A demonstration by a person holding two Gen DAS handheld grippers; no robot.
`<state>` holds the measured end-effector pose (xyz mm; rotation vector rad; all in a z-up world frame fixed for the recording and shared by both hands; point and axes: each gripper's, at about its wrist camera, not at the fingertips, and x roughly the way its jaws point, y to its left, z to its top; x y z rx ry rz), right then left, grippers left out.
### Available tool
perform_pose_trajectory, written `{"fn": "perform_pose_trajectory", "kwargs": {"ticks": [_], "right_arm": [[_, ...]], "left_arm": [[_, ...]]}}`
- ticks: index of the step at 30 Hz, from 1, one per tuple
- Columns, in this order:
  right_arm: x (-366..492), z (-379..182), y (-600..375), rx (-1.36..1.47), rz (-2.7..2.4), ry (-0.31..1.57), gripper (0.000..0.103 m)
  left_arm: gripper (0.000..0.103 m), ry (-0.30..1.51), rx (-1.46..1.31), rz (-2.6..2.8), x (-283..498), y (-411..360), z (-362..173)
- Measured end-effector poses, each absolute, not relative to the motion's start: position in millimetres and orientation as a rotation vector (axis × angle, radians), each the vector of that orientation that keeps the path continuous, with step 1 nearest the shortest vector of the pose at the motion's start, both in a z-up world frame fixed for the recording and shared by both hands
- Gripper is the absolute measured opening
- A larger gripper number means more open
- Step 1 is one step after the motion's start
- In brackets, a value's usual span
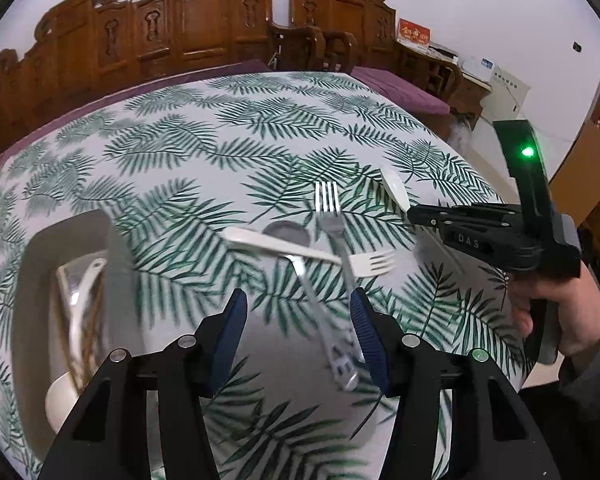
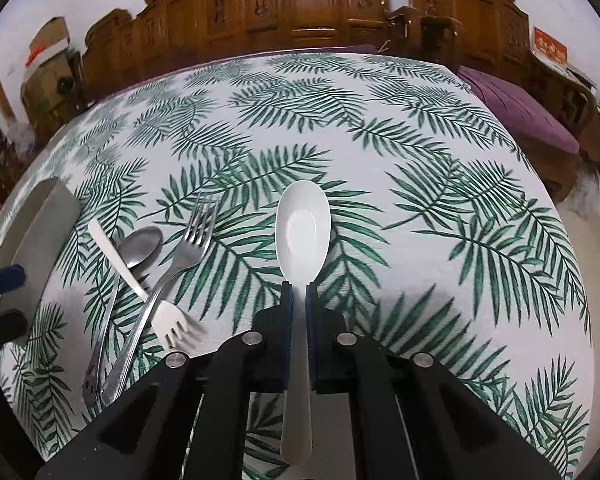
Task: Organize utensils
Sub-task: 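Grasp a metal fork with the left tool while the right tool holds the white spoon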
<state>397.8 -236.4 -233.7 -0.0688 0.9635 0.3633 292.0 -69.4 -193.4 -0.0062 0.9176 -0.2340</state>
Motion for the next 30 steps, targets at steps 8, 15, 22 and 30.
{"fn": "perform_pose_trajectory", "kwargs": {"ticks": [8,15,22,30], "right_arm": [[398.4,-234.9,-246.5,-0.031,0.363,0.963,0.008],[397.7,-234.3,-246.5,-0.014,0.375,0.961,0.008],[397.2,-232.4,-246.1,-0.002,0.385,0.955,0.008],[397.1,-231.6,-245.7,0.003,0.392,0.955,0.008]], "left_arm": [[0.03,0.97,-0.006,-0.29,319.5,-105.2,-212.6],[0.026,1.055,0.065,-0.265,338.1,-125.2,-237.2],[0.026,1.064,0.106,-0.238,350.3,-131.0,-243.1],[0.017,1.053,0.139,-0.224,361.8,-134.0,-244.9]]}}
